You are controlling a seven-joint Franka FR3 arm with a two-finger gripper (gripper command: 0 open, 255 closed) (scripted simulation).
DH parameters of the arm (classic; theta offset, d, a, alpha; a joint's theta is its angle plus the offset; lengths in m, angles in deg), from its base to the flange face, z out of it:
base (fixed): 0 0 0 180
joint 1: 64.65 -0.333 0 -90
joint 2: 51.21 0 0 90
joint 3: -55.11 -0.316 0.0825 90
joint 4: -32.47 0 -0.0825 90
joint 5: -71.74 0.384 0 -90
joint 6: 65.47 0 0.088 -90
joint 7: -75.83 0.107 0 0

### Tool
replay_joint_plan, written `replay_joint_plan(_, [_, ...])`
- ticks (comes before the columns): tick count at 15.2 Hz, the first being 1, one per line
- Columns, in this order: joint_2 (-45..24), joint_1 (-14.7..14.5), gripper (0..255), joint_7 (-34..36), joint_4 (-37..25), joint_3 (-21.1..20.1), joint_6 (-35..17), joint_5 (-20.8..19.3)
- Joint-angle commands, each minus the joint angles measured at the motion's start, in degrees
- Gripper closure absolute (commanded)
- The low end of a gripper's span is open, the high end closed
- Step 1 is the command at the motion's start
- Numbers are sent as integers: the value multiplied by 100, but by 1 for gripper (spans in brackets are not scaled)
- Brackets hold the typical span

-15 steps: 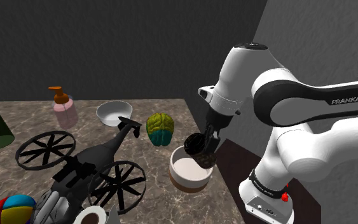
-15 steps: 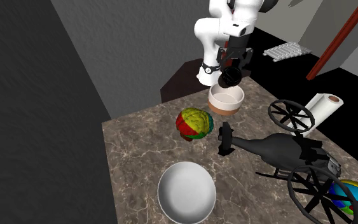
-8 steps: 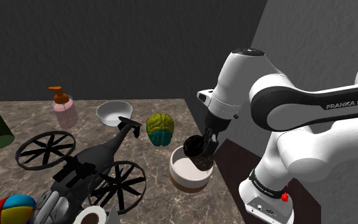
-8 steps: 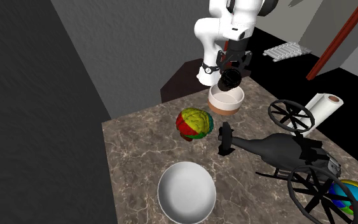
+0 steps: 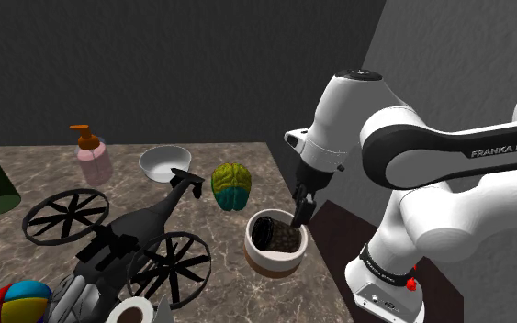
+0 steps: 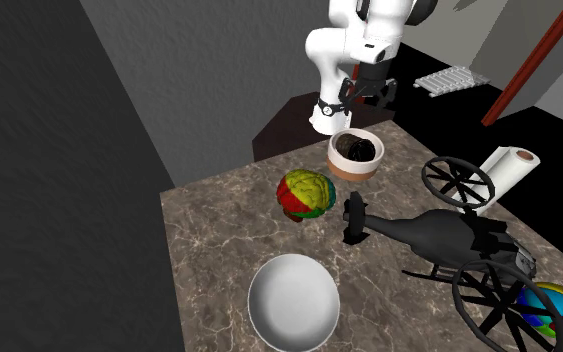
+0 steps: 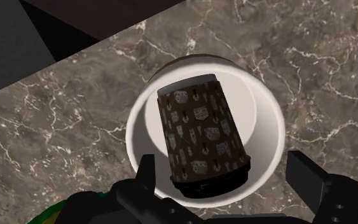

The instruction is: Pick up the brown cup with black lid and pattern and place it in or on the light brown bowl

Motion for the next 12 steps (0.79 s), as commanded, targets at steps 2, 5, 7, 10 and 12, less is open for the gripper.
replay_joint_plan(2, [171, 32, 0, 4, -312, 73, 480, -76])
replay_joint_plan(5, [267, 59, 0, 9, -613, 134, 876, -137])
replay_joint_plan(7, [267, 59, 0, 9, -613, 134, 876, -138])
replay_joint_plan(10, [267, 59, 0, 9, -613, 134, 876, -137])
replay_joint_plan(12, [267, 59, 0, 9, -612, 134, 875, -137])
